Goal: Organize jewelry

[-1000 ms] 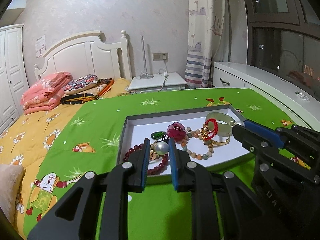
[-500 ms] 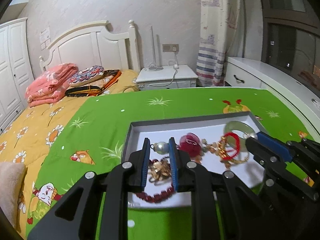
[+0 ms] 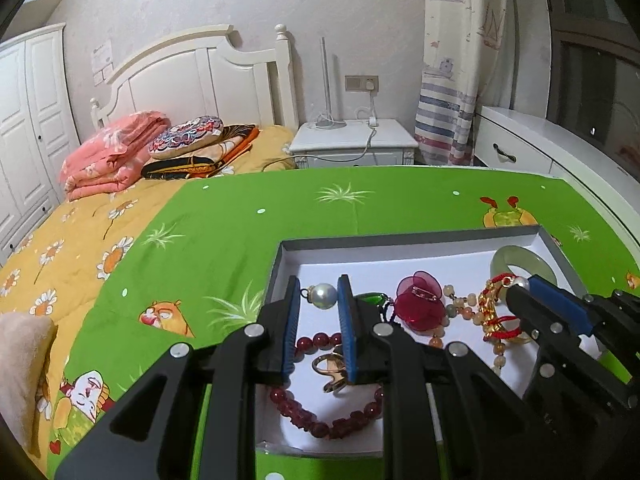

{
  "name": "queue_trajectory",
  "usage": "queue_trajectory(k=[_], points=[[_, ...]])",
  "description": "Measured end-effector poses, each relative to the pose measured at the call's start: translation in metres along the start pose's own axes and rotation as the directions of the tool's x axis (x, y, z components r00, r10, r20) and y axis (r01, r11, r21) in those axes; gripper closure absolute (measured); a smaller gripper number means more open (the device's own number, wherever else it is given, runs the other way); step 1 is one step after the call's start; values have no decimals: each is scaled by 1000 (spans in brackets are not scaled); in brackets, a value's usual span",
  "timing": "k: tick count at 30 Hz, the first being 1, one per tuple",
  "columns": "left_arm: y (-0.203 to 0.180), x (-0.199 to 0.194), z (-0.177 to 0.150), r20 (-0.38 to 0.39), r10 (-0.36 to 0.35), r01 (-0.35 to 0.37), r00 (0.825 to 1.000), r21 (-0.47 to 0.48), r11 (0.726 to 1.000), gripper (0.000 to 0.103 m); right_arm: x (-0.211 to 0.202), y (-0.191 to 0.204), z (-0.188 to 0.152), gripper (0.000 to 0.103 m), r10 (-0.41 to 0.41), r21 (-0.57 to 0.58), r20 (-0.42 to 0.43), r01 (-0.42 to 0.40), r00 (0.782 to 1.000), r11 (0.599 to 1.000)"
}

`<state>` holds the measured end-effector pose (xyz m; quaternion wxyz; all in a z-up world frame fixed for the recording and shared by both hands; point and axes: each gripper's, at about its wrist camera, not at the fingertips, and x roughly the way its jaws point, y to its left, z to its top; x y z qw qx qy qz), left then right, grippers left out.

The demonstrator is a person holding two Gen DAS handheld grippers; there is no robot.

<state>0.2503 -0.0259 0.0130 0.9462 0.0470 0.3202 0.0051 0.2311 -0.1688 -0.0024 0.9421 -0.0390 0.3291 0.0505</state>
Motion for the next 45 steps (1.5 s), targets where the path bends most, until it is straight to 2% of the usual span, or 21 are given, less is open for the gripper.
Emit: queue_trajectory(k=[10, 11, 13, 15, 17, 19, 21, 25, 28, 32, 35, 37, 39, 45], points=[[-3, -4, -1, 14, -20, 20, 1000, 8, 1000, 84, 4, 1, -1, 89, 7, 4, -15, -7, 1000, 1000], [-2, -5, -1, 21, -16, 16, 1000, 4, 1000, 81, 5, 0, -1, 88, 8, 11, -19, -8, 1000, 1000], [0, -5, 0, 27, -13, 13, 1000, -6, 1000, 65, 7, -2, -1, 86, 14, 31, -26, -14, 1000, 999], [2, -7, 1, 42, 5, -4, 999, -15, 1000, 41, 7, -6, -1, 77, 16, 41, -27, -15, 1000, 999], [3, -10, 1, 63, 23, -22, 998, -17, 1000, 32, 7, -7, -2, 62, 15, 43, -17, -14, 1000, 999], [4, -11, 2, 66, 24, -23, 998, -17, 1000, 28, 6, -8, -2, 61, 10, 43, -14, -10, 1000, 999], [5, -11, 3, 65, 24, -23, 998, -16, 1000, 19, 6, -9, -2, 59, 8, 48, -14, -8, 1000, 999], [10, -15, 2, 91, 28, -25, 995, -31, 999, 12, 1, -12, -2, 45, -7, 49, 4, 7, 1000, 999], [14, -21, 2, 106, 16, -12, 994, -37, 999, 5, -5, -15, -2, 38, -17, 54, 17, 16, 1000, 998], [18, -37, 0, 152, -4, 6, 988, -18, 1000, 5, -19, -18, -2, 25, -38, 53, 44, 35, 998, 998], [21, -50, -2, 167, 11, -9, 986, -11, 1000, 5, -31, -20, -3, 19, -62, 44, 74, 59, 995, 997], [25, -59, -5, 174, 12, -8, 985, -22, 1000, 5, -41, -20, -5, 19, -74, 39, 93, 70, 993, 997], [29, -66, -8, 174, -23, 29, 984, -33, 999, 5, -47, -20, -7, 19, -74, 39, 103, 71, 992, 997], [29, -81, -28, 152, -47, 53, 987, -40, 998, 5, -63, -15, -25, 19, -65, 13, 94, 64, 993, 998]])
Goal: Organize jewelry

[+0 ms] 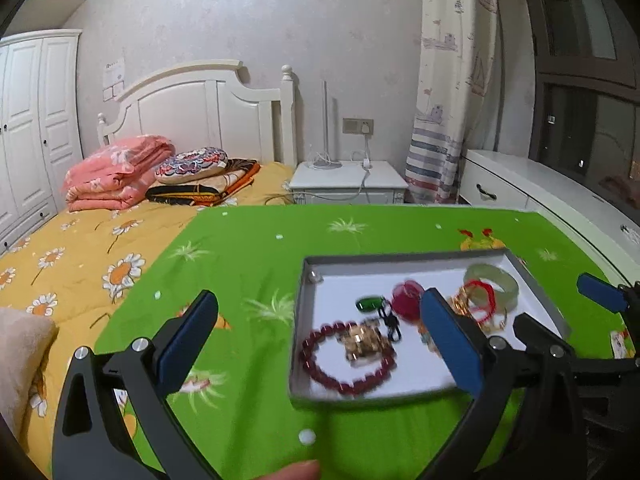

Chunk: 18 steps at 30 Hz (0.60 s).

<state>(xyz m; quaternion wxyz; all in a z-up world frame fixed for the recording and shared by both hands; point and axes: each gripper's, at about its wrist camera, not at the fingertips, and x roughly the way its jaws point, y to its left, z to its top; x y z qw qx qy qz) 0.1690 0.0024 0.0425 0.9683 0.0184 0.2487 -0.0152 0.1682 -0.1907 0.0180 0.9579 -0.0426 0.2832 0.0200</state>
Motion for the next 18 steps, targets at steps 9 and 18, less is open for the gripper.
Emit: queue_trajectory(k=[9, 18], points=[[-13, -14, -25, 1, 17, -17, 1000, 46, 999, 5, -11, -1, -27, 19, -19, -10, -9, 19, 1000, 1000], [-12, -9, -38, -45, 40, -38, 998, 54, 998, 5, -25, -12, -30, 19, -14, 40, 34, 13, 999, 999]])
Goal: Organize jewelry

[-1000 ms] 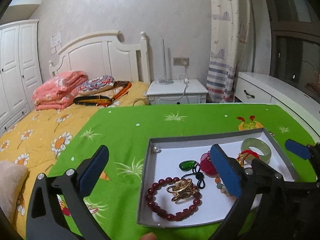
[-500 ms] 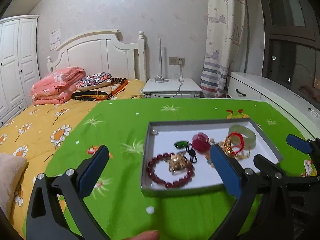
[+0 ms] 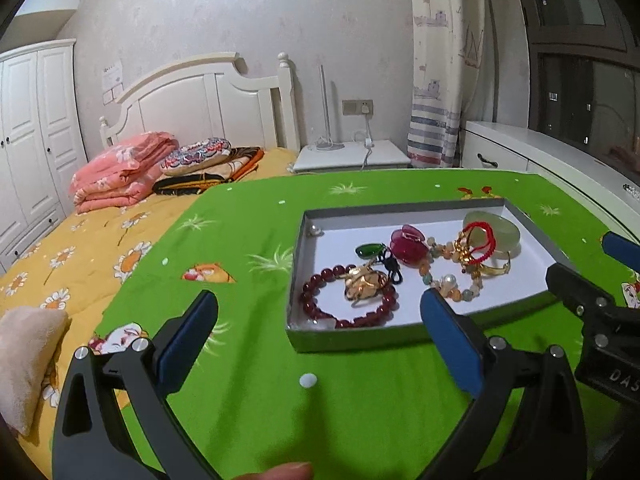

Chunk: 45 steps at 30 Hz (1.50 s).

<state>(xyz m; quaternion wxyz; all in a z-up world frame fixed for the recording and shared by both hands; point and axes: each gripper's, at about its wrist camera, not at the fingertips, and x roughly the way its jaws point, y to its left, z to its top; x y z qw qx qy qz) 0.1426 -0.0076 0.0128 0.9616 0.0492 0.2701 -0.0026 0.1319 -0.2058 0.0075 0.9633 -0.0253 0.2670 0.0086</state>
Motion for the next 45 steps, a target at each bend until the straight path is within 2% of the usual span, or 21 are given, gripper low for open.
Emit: queue_trajectory(k=[6, 45], points=[[-3, 1, -4, -2, -5, 5, 1000, 9, 1000, 5, 2, 6, -6, 19, -3, -27, -13, 3, 1000, 1000], [1, 4, -15, -37, -34, 34, 999, -4, 999, 5, 8, -3, -13, 19, -9, 9, -33, 10, 999, 1000]])
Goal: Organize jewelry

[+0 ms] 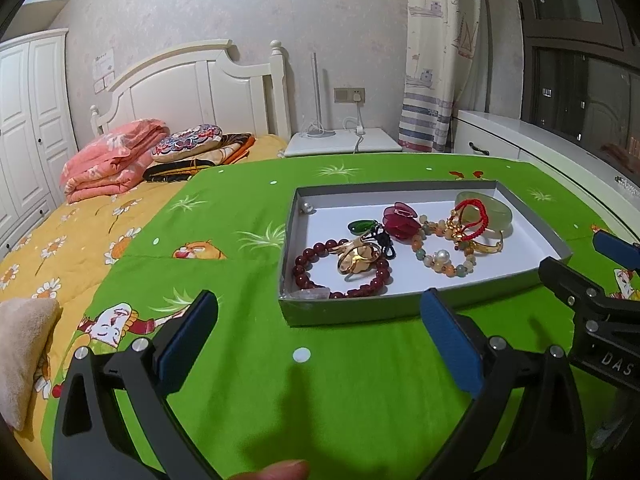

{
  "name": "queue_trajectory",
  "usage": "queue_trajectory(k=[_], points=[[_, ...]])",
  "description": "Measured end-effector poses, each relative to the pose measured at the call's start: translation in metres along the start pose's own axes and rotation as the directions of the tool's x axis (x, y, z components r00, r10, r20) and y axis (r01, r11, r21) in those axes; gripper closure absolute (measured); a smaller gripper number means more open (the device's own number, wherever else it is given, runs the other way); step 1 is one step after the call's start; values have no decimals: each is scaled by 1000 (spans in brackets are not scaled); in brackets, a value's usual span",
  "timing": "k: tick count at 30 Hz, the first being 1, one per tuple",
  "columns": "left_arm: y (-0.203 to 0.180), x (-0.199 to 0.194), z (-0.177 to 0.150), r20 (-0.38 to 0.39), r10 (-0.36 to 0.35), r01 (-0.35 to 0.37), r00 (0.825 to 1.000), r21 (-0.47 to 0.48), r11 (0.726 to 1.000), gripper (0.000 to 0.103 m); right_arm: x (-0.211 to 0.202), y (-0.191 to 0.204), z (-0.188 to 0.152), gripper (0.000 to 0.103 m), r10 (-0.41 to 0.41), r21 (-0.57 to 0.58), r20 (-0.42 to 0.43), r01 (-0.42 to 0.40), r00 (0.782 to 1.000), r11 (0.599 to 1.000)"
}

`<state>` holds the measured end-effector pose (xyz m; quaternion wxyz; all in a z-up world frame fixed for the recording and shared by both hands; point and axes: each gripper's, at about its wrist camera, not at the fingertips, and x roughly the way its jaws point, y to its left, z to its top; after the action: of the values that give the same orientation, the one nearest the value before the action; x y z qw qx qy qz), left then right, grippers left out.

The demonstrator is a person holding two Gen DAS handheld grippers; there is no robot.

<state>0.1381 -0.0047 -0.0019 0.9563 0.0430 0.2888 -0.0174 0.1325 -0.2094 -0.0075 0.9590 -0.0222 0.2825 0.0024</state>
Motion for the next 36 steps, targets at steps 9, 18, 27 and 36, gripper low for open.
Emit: queue_trajectory(k=[9, 18, 27, 36], points=[[0, 0, 0, 0, -1, 1, 1000, 0, 1000, 5, -1, 0, -1, 19, 3, 6, 0, -3, 1000, 1000], [0, 0, 0, 1, -1, 1, 1000, 1, 1000, 5, -1, 0, -2, 19, 3, 6, -1, -3, 1000, 1000], [-1, 0, 0, 2, -4, 4, 1000, 0, 1000, 5, -1, 1, -3, 19, 3, 7, -1, -3, 1000, 1000], [-4, 0, 0, 3, 0, 0, 1000, -1, 1000, 5, -1, 1, -3, 19, 4, 5, -2, -4, 1000, 1000]])
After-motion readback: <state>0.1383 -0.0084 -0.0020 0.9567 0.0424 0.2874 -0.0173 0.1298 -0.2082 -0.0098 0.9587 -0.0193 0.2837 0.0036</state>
